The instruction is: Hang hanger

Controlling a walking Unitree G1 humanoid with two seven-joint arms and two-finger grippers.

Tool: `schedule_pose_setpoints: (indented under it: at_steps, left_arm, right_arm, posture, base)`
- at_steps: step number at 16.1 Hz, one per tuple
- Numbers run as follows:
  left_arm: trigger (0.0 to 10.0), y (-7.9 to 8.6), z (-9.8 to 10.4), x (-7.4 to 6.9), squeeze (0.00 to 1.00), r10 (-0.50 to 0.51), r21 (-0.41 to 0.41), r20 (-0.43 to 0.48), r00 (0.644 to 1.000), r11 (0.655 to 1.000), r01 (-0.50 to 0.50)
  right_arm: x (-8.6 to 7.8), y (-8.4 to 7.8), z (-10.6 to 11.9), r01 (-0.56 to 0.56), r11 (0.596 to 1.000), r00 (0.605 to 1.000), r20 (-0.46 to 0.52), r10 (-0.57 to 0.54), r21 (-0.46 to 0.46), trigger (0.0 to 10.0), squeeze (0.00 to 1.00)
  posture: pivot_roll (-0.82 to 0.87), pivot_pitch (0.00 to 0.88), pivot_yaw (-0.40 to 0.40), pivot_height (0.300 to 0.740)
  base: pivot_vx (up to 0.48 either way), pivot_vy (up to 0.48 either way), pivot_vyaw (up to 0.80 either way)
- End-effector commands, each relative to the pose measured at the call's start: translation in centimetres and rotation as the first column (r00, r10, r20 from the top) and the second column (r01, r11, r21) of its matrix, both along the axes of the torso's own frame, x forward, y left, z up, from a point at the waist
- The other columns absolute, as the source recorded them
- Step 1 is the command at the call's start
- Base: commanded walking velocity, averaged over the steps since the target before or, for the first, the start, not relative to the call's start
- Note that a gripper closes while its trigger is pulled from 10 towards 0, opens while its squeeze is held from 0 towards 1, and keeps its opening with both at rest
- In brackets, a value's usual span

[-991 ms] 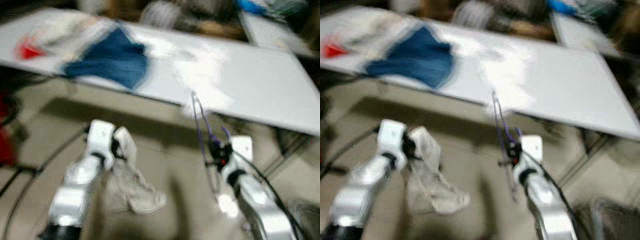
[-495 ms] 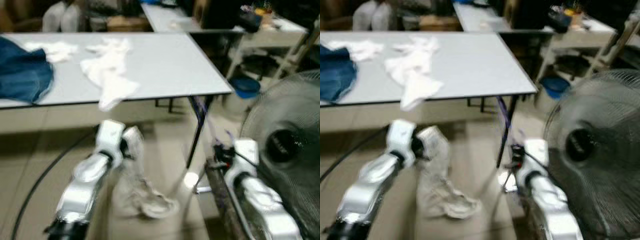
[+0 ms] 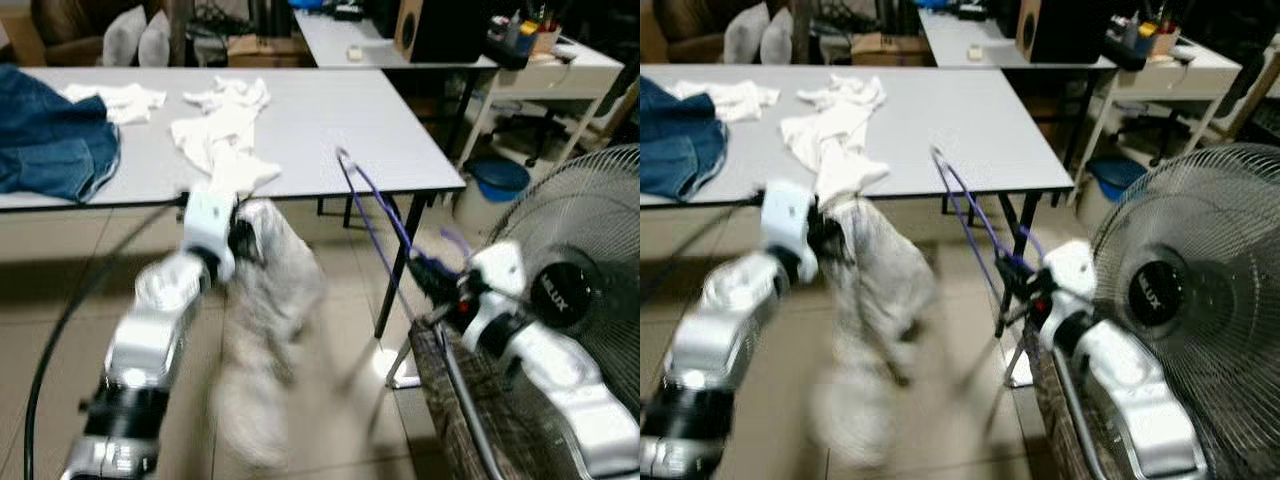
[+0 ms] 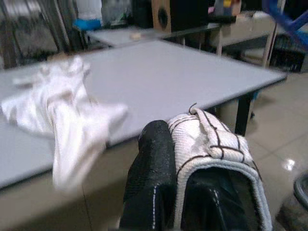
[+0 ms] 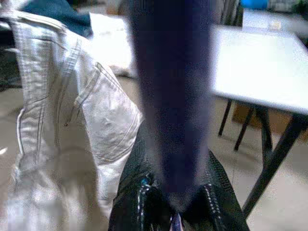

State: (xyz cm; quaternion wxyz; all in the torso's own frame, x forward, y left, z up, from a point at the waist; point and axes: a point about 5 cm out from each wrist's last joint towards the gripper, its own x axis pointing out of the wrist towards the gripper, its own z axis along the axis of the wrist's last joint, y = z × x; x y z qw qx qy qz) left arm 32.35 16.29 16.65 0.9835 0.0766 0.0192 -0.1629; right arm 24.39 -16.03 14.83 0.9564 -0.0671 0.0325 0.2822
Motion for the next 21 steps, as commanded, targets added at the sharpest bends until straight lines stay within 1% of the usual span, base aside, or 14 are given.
schedule_pose_setpoints:
  at_steps: [1,2,3,5,6,8,9,10,12,14,16,19,21]
  left_arm:
    - [10.0,-0.3,1.9,0.5,0.00,-0.026,-0.028,0.067,0.997,0.999,0.028]
    - [10.0,0.0,3.8,1.9,0.00,-0.031,-0.041,0.110,0.993,0.999,0.036]
    - [10.0,0.4,5.0,2.8,0.00,-0.024,-0.031,0.138,0.990,0.999,0.029]
    - [10.0,1.0,7.8,5.0,0.00,-0.019,0.017,0.186,0.982,1.000,0.016]
    - [10.0,1.2,9.0,5.7,0.00,-0.019,0.036,0.210,0.978,0.999,0.012]
    - [10.0,1.4,10.0,6.4,0.00,-0.012,0.041,0.219,0.976,0.999,0.003]
    - [10.0,1.5,10.4,6.8,0.00,-0.009,0.038,0.220,0.976,0.999,0.001]
    - [10.0,1.3,10.8,7.1,0.00,-0.024,0.027,0.230,0.973,0.999,0.019]
    - [10.0,0.3,12.0,7.5,0.00,-0.065,-0.004,0.266,0.962,0.998,0.069]
    - [10.0,-0.2,12.9,7.6,0.00,-0.085,-0.033,0.289,0.953,0.995,0.099]
    - [10.0,-1.3,14.6,7.6,0.00,-0.144,-0.053,0.337,0.931,0.984,0.171]
    - [10.0,-2.3,16.2,6.8,0.00,-0.238,-0.045,0.391,0.889,0.960,0.276]
    - [10.0,-2.7,16.9,6.2,0.00,-0.281,-0.030,0.415,0.865,0.946,0.322]
  right_arm:
    - [0.0,-0.5,1.0,-0.011,1.000,1.000,0.021,0.011,0.005,10.0,0.00]
    - [-0.6,-1.0,2.4,-0.116,0.993,0.993,0.025,0.116,0.031,10.0,0.00]
    - [-1.2,-1.4,3.1,-0.190,0.980,0.982,0.018,0.190,0.060,10.0,0.00]
    - [-2.5,-3.2,3.4,-0.251,0.968,0.967,-0.032,0.252,0.028,10.0,0.00]
    - [-2.9,-3.9,3.5,-0.257,0.966,0.965,-0.045,0.257,0.005,10.0,0.00]
    - [-3.1,-4.4,3.7,-0.254,0.967,0.966,-0.059,0.254,-0.007,10.0,0.00]
    - [-3.4,-4.3,3.9,-0.265,0.964,0.962,-0.066,0.264,-0.005,10.0,0.00]
    - [-3.6,-3.7,3.9,-0.301,0.954,0.951,-0.078,0.299,-0.008,10.0,0.00]
    - [-3.6,-2.3,3.5,-0.367,0.929,0.927,-0.099,0.362,-0.035,10.0,0.00]
    - [-3.1,-1.9,3.4,-0.381,0.923,0.922,-0.096,0.375,-0.056,10.0,0.00]
    - [-1.9,-1.4,4.0,-0.388,0.917,0.921,-0.075,0.382,-0.093,10.0,0.00]
    - [-0.9,-0.7,4.5,-0.405,0.906,0.914,-0.062,0.401,-0.123,10.0,0.00]
    - [-0.3,-0.4,4.5,-0.405,0.903,0.914,-0.063,0.400,-0.145,10.0,0.00]
  posture:
    - [-0.05,0.000,-0.025,0.740]
    - [-0.05,0.000,-0.034,0.740]
    - [-0.05,0.000,-0.034,0.740]
    - [-0.05,0.000,-0.029,0.740]
    - [-0.06,0.000,-0.021,0.740]
    - [-0.06,0.000,-0.009,0.740]
    - [-0.07,0.000,-0.003,0.740]
    - [-0.07,0.000,-0.001,0.740]
    - [-0.07,0.000,0.000,0.740]
    - [-0.07,0.000,-0.004,0.740]
    - [-0.07,0.000,-0.008,0.740]
    - [-0.06,0.000,-0.015,0.740]
    - [-0.06,0.000,-0.017,0.740]
  base:
    - [0.341,0.000,0.00]
    - [0.371,0.000,0.00]
    - [0.371,0.000,0.00]
    - [0.384,0.000,0.00]
    - [0.398,0.000,0.00]
    - [0.401,0.000,0.00]
    - [0.409,0.000,0.00]
    - [0.412,0.000,0.00]
    - [0.411,0.000,0.00]
    - [0.412,0.000,0.00]
    - [0.414,0.000,0.00]
    - [0.417,0.000,0.00]
    - [0.414,0.000,0.00]
